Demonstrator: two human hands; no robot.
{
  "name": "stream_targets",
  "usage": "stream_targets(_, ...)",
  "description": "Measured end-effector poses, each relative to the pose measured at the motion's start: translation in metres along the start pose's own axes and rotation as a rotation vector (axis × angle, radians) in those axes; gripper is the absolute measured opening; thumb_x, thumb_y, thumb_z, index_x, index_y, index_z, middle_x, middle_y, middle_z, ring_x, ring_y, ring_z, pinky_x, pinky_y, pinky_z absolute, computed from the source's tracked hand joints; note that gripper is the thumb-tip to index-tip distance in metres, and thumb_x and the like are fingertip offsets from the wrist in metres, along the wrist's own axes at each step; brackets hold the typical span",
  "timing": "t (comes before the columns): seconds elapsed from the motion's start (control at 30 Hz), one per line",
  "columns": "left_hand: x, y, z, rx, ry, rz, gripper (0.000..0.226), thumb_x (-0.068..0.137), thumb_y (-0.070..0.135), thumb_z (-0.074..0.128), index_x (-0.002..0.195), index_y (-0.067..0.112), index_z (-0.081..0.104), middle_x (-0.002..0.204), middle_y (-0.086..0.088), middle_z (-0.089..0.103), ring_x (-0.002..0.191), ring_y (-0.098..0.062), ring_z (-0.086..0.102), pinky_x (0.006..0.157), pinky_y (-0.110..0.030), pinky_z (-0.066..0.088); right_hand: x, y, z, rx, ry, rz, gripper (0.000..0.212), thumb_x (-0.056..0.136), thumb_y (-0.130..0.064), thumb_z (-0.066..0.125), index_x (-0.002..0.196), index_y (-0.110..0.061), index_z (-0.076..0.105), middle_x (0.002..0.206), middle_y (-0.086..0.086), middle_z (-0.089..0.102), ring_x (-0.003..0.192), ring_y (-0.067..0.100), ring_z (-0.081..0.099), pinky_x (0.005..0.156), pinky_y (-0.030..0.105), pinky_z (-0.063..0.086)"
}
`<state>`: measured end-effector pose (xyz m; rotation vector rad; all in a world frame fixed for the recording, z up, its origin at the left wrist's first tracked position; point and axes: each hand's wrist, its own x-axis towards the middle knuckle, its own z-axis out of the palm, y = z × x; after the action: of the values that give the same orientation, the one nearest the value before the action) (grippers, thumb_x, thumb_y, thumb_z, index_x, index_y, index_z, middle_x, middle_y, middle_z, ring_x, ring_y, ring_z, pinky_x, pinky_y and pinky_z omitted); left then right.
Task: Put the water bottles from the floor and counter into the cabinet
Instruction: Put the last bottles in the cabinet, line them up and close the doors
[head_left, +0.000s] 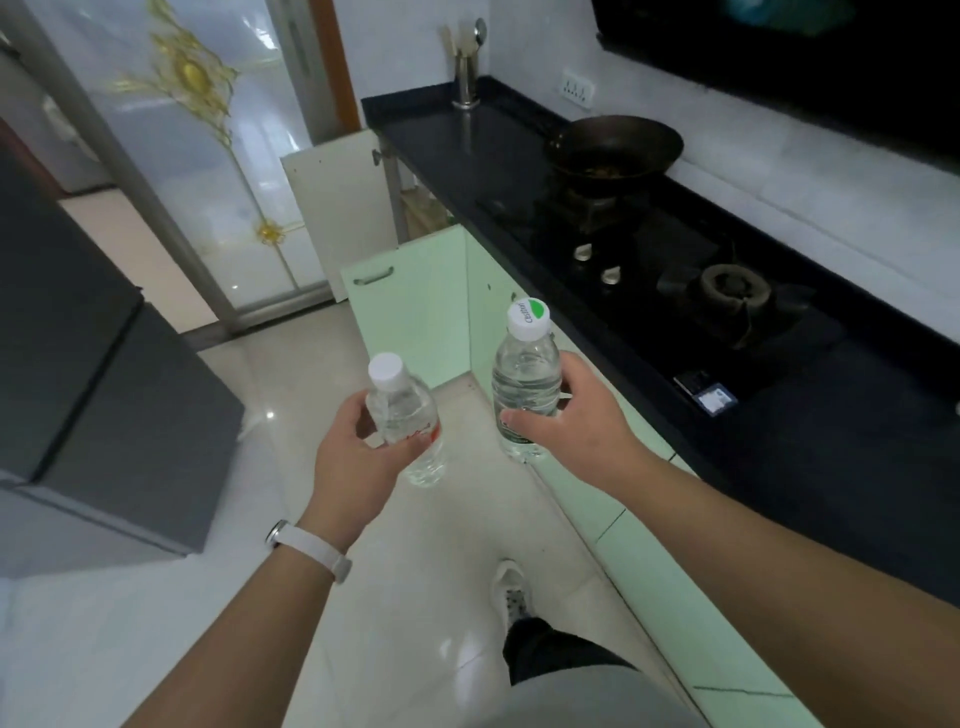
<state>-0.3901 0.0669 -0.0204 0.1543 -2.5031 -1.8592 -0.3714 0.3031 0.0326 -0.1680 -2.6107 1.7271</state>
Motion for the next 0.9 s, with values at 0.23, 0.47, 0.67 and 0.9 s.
stream_targets(0.23,0.073,-0.004,0.002,0.029,0.086,-0.050,0.064,0.069,0.024,0.094,0.124,0.026,0.061,0.117,0.010,0.070,0.110,-0.010,0.065,0.092,-0.028,0.052,0.089,0.006,0.021,0.035,-0.100,-0.002,0.043,0.072,-0.030,0.083,0.101,-0.043,0.055,0.091,-0.026,0.065,0.081,-0.003,0.064,0.080,0.029,0.055)
stream_targets(0.47,0.146,0.015,0.006,0.057,0.154,-0.070,0.064,0.070,0.022,0.092,0.126,0.024,0.060,0.116,0.013,0.068,0.108,-0.004,0.064,0.080,-0.013,0.046,0.189,0.001,0.030,0.055,-0.171,-0.027,0.043,0.071,-0.031,0.084,0.103,-0.040,0.056,0.091,-0.020,0.066,0.081,0.002,0.066,0.081,0.039,0.058)
stream_targets(0.67,0.183,0.021,-0.005,0.058,0.252,-0.087,0.060,0.070,0.020,0.093,0.122,0.023,0.062,0.115,0.012,0.070,0.108,-0.005,0.065,0.084,-0.017,0.047,0.247,-0.012,0.046,0.055,-0.231,-0.078,0.046,0.071,-0.033,0.084,0.105,-0.040,0.055,0.094,-0.019,0.066,0.084,0.002,0.065,0.083,0.039,0.057)
stream_targets(0.9,0.209,0.017,-0.033,0.051,0.317,-0.119,0.058,0.068,0.022,0.094,0.118,0.026,0.064,0.111,0.012,0.072,0.104,-0.007,0.068,0.092,-0.029,0.052,0.284,-0.027,0.077,0.040,-0.299,-0.103,0.044,0.069,-0.036,0.084,0.102,-0.041,0.054,0.093,-0.018,0.066,0.083,0.004,0.065,0.083,0.041,0.057)
